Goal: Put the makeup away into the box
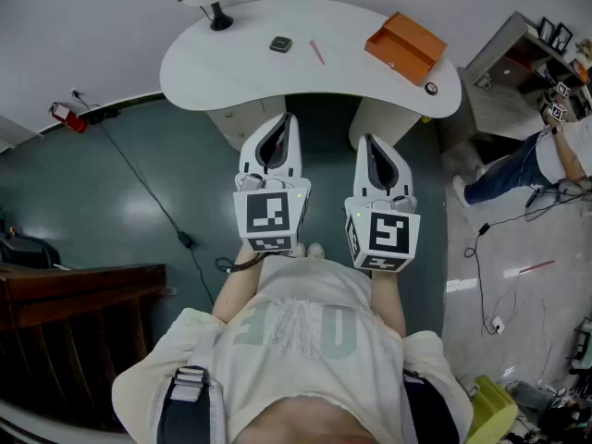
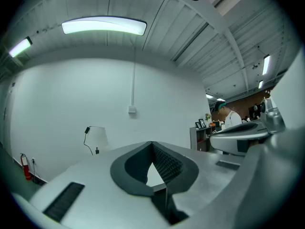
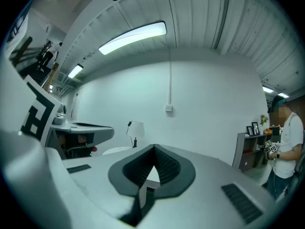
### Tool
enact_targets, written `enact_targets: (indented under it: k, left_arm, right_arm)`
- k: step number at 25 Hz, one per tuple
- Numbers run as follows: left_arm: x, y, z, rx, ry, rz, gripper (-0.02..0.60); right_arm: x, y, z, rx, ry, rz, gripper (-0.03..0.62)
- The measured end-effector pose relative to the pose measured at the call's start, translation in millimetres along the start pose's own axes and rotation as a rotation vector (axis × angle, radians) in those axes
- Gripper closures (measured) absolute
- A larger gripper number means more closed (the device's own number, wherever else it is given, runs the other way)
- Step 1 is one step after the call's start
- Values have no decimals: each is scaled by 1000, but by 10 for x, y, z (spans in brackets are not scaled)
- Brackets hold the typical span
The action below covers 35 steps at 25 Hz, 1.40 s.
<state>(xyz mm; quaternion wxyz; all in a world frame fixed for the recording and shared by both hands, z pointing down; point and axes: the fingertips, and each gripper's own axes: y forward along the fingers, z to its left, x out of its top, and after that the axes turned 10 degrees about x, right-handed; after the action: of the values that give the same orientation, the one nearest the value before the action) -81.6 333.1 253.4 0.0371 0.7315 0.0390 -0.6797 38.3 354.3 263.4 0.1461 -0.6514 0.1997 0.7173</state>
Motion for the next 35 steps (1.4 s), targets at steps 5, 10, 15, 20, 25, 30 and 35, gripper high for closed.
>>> enact_targets:
  k: [5,10,15,20,25,30,35]
  left_arm:
    - [41,4,-40,-15,13,-16,575]
    - [14,15,3,-20,22,-13,575]
    - [3,50,133,-15,39,-11,575]
    - [-13,92,313,-5,36,-25,575]
    - [-140,276,423,13,36,-21,575]
    - [-200,641,404,37,78,-49,575]
    - [-240,1047,336,10,29,-42,575]
  right_arm:
    - [19,43,-6,4,-5,-3,589]
    - [39,82,34,-2,2,-18,589]
    - [135,118,74,-3,58,-79,590]
    - [10,70,10,-53,98,-83,589]
    - [-3,87,-103,-67,187,-153,589]
    - [-75,396,-297,-63,196,-198,590]
    - [-133,945,-532,-19,168,-192,590]
